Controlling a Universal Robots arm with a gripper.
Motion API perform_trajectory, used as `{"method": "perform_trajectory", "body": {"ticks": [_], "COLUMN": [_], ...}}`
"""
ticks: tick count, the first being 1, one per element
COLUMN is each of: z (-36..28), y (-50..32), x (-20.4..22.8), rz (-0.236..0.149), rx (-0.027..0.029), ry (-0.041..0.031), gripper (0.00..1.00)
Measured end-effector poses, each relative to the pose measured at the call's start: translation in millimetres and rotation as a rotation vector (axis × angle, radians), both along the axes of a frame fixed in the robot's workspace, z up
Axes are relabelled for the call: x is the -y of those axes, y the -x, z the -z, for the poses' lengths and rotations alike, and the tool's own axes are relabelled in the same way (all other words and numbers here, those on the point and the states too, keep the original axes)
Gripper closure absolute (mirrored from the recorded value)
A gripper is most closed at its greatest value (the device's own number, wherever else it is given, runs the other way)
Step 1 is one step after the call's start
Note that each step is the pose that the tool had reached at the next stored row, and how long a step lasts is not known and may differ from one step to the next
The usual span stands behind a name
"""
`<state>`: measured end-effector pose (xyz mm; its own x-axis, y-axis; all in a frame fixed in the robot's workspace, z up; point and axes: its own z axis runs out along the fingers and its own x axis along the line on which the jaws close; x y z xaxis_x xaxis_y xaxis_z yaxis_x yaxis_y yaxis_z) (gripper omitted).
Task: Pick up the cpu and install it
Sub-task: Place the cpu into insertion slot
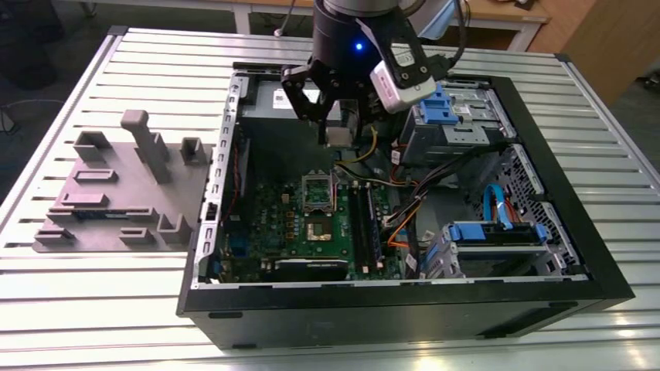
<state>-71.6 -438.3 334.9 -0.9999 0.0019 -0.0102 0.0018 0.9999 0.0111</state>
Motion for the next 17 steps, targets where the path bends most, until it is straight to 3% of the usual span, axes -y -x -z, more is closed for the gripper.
{"method": "perform_trajectory", "body": {"ticks": [5,17], "z": [7.1,28.7], "y": [0.3,0.8], "x": [8.1,14.2], "rz": [0.0,0.0], "rx": [-0.003,-0.0034], "ry": [0.0004,0.0007], "gripper": [0.53,0.53]}}
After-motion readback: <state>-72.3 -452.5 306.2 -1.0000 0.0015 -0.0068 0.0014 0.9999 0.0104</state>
